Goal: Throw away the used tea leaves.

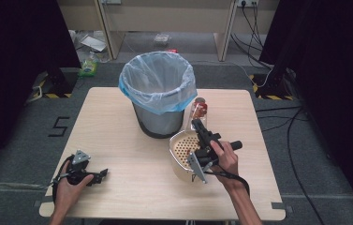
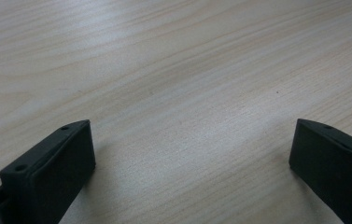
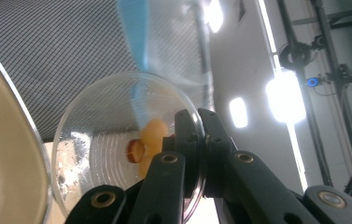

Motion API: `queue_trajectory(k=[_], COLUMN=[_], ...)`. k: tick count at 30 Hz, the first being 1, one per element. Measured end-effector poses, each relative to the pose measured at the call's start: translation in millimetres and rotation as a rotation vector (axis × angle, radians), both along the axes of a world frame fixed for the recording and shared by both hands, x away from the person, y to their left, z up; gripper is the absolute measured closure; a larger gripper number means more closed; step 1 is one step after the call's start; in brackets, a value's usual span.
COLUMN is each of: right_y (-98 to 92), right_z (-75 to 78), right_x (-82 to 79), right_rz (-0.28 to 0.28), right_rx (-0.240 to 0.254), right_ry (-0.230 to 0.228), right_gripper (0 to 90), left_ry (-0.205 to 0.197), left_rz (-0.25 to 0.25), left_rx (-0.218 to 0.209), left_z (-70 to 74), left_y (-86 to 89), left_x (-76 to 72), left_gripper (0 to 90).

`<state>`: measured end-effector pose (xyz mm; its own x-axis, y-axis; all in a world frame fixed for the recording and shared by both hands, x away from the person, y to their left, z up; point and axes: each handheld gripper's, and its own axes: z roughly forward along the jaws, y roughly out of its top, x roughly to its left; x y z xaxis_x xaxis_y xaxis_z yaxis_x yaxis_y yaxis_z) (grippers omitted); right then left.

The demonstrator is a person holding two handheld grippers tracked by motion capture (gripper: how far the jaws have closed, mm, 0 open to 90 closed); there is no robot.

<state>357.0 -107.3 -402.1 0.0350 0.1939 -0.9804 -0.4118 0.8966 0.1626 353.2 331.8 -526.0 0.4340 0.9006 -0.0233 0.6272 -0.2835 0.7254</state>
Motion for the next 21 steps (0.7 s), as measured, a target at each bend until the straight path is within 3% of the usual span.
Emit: queue_trajectory(k=[2,4,5,7,8,10,15,16,17,21], right_y=[0.4,0.6,0.2,0.5,0.5,2.2,6.2,7.8,8.9,9.6], right_z=[-1.8,2.9,-0.4,0.0,-1.5,3.8,-5.7,-3.4,-2.9,-3.5], right_x=[0.0,-3.3,0.3,-1.2,0.9,-3.5,-1.8,-5.6,-1.6,-2.6], right_rz=[-0.002,0.022,-0.009,-0.006,-0.012,0.003,-0.001,0.026,0.004,0.009], right_rx=[-0.014,0.006,-0.008,-0.024,0.002,-0.009,-0.058,-0.052,-0.054,-0.055], right_ry=[-0.002,-0.021,-0.013,-0.036,-0.019,-0.060,-0.056,-0.074,-0.058,-0.064], right_gripper=[88.3,88.3,88.3,88.4,88.3,88.4,88.3,88.3,88.3,88.3], left_ry=[0.000,0.000,0.000,0.000,0.000,-0.001,0.000,0.000,0.000,0.000], left_rz=[0.000,0.000,0.000,0.000,0.000,0.000,-0.001,0.000,0.000,0.000], left_rx=[0.000,-0.001,0.001,0.000,0.001,-0.001,0.001,-0.001,0.000,0.000], left_z=[0.0,0.0,0.0,0.0,0.0,0.0,0.0,0.0,0.0,0.0], left_y=[0.0,0.0,0.0,0.0,0.0,-0.1,0.0,-0.1,0.0,0.0], left_x=[0.0,0.0,0.0,0.0,0.0,0.0,0.0,0.0,0.0,0.1], left_gripper=[0.0,0.0,0.0,0.0,0.0,0.0,0.0,0.0,0.0,0.0])
